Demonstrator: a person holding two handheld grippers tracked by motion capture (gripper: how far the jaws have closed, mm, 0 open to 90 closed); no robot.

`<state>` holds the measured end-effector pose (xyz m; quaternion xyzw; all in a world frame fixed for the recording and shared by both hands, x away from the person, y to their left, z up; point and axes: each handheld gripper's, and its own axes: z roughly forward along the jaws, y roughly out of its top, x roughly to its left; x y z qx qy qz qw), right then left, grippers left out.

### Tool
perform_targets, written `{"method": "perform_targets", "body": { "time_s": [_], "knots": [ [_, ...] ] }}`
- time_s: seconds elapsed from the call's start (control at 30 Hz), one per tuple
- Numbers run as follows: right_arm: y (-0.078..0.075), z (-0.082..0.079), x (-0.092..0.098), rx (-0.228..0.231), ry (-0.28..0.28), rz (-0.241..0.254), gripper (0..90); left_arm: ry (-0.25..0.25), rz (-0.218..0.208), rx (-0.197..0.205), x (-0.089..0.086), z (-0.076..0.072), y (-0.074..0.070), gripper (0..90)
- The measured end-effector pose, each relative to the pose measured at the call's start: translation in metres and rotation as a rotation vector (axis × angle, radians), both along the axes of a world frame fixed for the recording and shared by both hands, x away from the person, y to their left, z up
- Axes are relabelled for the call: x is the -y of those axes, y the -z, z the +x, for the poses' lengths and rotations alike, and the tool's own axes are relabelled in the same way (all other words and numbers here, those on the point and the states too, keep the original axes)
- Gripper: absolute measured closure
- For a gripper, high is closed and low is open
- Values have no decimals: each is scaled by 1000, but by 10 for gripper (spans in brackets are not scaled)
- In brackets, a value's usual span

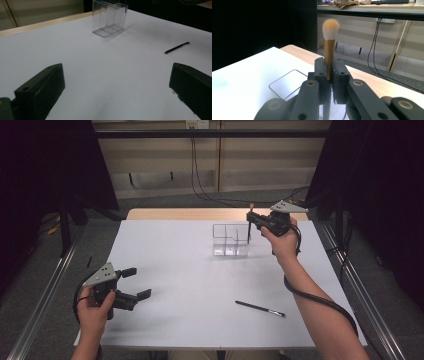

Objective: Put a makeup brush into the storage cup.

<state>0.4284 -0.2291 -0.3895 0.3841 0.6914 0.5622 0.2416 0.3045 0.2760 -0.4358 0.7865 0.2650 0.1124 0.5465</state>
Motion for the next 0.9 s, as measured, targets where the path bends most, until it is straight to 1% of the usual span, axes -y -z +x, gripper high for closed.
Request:
{"method": "perform_targets", "body": {
  "time_s": [0.27, 0.33, 0.4, 0.47, 0.63, 0.8, 0.87, 0.9],
  "knots": [
    [1, -1, 1, -2, -5, -7, 842, 1, -3, -2, 0, 0, 0, 2],
    [1, -1, 1, -1, -5, -8, 842, -2, 3, 5, -1, 0, 0, 3],
    [2, -1, 1, -1, -3, -7, 842, -4, -6, 2, 0, 0, 0, 3],
    [2, -1, 1, -5, -3, -6, 842, -2, 6, 5, 0, 0, -1, 3],
    [3, -2, 2, -12, -4, -10, 840, 4, -3, -2, 0, 0, 0, 3],
    [4, -2, 3, -14, -3, -14, 837, 3, -2, -1, -1, 0, 0, 3],
    [5, -2, 3, -16, -9, -13, 829, 5, -3, -3, -1, 1, 0, 3],
    [5, -2, 3, -19, -8, -11, 811, 3, -3, -3, -1, 1, 0, 3]
  ]
}}
